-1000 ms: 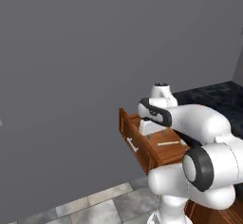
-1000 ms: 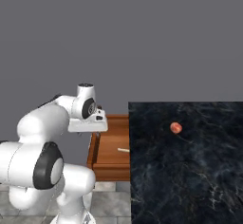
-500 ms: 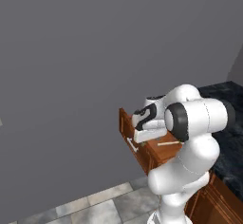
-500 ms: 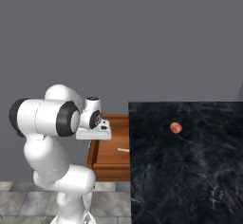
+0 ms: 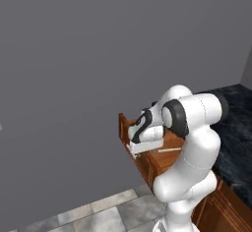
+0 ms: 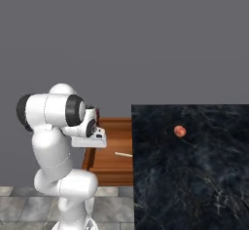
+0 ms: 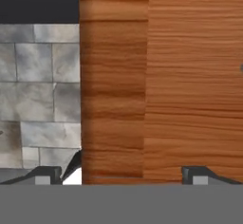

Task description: Pick the dish brush from the drawer and place it on the counter.

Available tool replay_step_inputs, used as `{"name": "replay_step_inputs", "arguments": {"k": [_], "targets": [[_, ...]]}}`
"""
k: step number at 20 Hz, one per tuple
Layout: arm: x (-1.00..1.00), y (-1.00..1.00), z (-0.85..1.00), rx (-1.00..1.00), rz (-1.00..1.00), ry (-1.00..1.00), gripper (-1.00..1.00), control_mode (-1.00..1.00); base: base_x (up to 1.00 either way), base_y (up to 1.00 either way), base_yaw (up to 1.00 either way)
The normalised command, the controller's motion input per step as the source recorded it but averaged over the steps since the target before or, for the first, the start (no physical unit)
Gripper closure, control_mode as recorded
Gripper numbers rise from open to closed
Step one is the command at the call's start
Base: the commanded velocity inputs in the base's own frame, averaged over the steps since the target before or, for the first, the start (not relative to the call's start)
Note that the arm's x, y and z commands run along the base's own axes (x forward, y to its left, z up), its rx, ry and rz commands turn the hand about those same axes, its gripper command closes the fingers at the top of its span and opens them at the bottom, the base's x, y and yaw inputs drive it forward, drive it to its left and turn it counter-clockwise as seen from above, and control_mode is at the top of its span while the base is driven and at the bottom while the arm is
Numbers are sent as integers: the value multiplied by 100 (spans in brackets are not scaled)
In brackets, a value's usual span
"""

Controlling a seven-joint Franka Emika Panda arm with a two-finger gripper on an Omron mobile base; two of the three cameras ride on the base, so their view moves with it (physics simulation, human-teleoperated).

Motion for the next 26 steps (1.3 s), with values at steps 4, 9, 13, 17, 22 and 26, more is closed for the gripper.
{"name": "replay_step_inputs", "arguments": {"k": [4,9,13,17,22,26], "targets": [[-100,100,-3,0,0,-23,-100,-100,0,0,0],[-89,100,-6,-3,0,-28,-100,-100,0,0,0],[-47,100,12,0,0,-8,-100,-100,0,0,0],[-5,100,86,2,0,0,-100,-100,0,0,0],[35,93,100,14,3,4,-100,-100,0,0,0],[73,47,100,15,-1,1,-100,-100,0,0,0]]}}
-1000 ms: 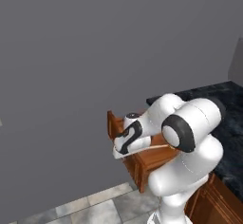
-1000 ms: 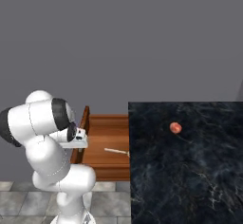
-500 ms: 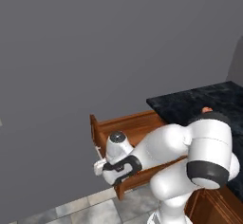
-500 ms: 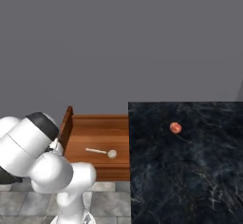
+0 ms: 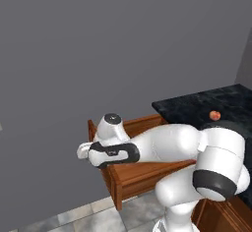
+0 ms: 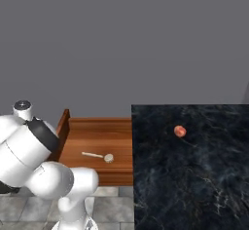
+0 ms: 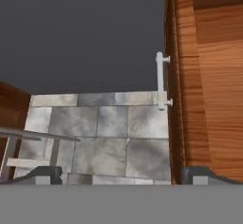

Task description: Pick the dish brush from the drawer and place it on the counter.

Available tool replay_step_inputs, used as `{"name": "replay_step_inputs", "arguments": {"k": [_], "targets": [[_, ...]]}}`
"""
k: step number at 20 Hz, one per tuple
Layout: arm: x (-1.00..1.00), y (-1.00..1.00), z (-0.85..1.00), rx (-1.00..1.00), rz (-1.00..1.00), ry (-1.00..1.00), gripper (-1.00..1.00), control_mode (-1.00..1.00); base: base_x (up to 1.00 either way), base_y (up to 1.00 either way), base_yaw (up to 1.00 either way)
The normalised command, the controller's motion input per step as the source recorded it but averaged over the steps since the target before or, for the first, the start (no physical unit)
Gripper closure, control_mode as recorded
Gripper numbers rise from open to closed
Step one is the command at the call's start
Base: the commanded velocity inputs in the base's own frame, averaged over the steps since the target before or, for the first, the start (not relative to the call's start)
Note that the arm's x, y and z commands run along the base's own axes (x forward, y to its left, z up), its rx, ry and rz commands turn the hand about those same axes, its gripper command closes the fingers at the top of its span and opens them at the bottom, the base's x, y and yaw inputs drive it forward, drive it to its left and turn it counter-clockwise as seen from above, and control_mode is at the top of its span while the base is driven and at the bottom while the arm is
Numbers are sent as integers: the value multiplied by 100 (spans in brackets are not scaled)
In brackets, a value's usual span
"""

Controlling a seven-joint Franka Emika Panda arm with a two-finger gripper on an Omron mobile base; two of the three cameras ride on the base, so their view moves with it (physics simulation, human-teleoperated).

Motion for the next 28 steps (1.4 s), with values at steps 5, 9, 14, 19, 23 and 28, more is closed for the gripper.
{"name": "replay_step_inputs", "arguments": {"k": [5,9,14,19,23,28], "targets": [[56,-63,100,24,-21,8,-100,-100,0,0,0],[21,-100,55,13,-59,22,-100,-100,0,0,0],[22,-86,1,0,-75,51,-100,-100,0,0,0],[17,-65,-12,-2,-66,56,-100,-100,0,0,0],[0,-34,-54,-6,-52,37,-100,-100,0,0,0],[12,-18,-82,-9,-46,18,-100,-100,0,0,0]]}}
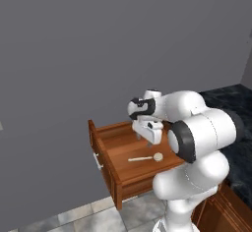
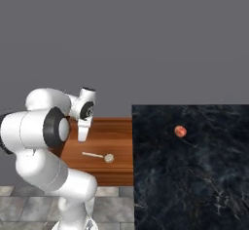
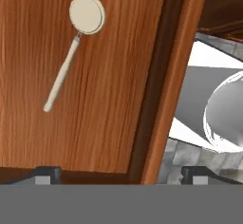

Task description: Pick the dish brush from the drawer and place it on the counter.

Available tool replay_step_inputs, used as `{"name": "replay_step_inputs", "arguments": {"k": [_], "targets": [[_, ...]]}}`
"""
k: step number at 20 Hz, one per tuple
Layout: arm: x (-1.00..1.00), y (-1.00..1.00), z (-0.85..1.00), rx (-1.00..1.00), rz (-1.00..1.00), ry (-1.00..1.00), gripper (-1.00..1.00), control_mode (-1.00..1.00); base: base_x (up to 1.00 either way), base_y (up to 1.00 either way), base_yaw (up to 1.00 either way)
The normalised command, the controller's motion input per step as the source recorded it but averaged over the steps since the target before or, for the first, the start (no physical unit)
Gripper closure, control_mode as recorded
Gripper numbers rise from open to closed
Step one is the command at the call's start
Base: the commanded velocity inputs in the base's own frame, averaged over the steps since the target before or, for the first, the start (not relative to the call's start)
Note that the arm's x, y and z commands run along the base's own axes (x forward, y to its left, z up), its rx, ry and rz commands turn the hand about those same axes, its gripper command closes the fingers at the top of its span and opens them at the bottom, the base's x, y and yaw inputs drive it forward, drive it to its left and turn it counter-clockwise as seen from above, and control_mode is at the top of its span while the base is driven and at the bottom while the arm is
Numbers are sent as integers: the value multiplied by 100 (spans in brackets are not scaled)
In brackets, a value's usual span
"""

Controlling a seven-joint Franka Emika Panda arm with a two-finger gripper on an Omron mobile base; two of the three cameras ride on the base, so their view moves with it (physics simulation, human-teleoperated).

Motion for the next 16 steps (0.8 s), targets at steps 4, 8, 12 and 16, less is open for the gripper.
{"name": "replay_step_inputs", "arguments": {"k": [4,8,12,16], "targets": [[52,-11,-81,-2,-29,0,-100,-100,0,0,0],[48,-4,-77,-2,-14,0,-100,-100,0,0,0],[46,0,-79,-11,-11,0,-100,-100,0,0,0],[54,0,-77,-15,-10,0,-100,-100,0,0,0]]}}
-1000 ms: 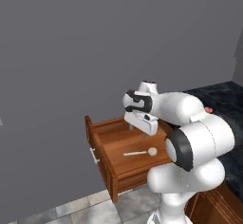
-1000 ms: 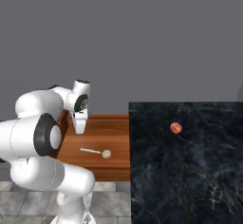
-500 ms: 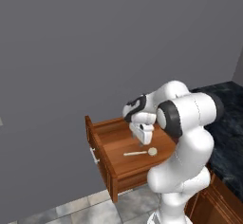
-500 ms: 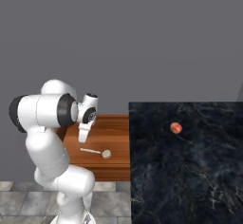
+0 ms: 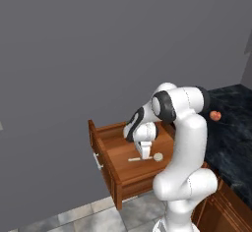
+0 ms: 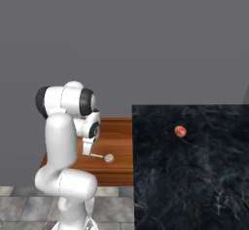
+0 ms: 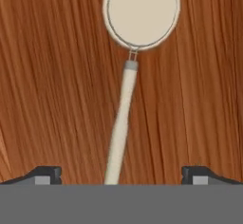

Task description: Pick the dish brush from the drawer and place it on the counter.

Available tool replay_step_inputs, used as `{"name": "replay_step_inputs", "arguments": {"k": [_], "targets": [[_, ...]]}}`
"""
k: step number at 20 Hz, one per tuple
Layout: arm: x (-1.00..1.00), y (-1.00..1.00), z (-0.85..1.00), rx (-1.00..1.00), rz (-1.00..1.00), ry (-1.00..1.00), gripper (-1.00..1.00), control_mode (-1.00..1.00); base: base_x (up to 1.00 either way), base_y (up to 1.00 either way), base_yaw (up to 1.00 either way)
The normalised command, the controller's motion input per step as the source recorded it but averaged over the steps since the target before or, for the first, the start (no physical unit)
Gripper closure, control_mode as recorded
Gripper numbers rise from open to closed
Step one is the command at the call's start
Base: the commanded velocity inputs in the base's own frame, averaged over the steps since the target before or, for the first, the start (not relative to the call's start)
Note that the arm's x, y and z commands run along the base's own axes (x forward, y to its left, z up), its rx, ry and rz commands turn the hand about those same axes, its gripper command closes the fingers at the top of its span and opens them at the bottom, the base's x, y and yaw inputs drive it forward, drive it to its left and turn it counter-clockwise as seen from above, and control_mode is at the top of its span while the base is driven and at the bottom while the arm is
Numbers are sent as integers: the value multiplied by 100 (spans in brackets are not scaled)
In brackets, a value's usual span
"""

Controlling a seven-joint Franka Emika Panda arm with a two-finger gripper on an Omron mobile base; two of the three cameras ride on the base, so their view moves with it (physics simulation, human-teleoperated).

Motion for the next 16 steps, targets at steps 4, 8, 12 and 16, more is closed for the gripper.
{"name": "replay_step_inputs", "arguments": {"k": [4,8,12,16], "targets": [[49,-10,-70,-12,-10,0,-100,-100,0,0,0],[43,-3,-76,-13,-10,0,-100,-100,0,0,0],[12,-3,-88,-14,-11,-5,-100,-100,0,0,0],[-48,-29,-99,-12,-13,-13,100,-100,0,0,0]]}}
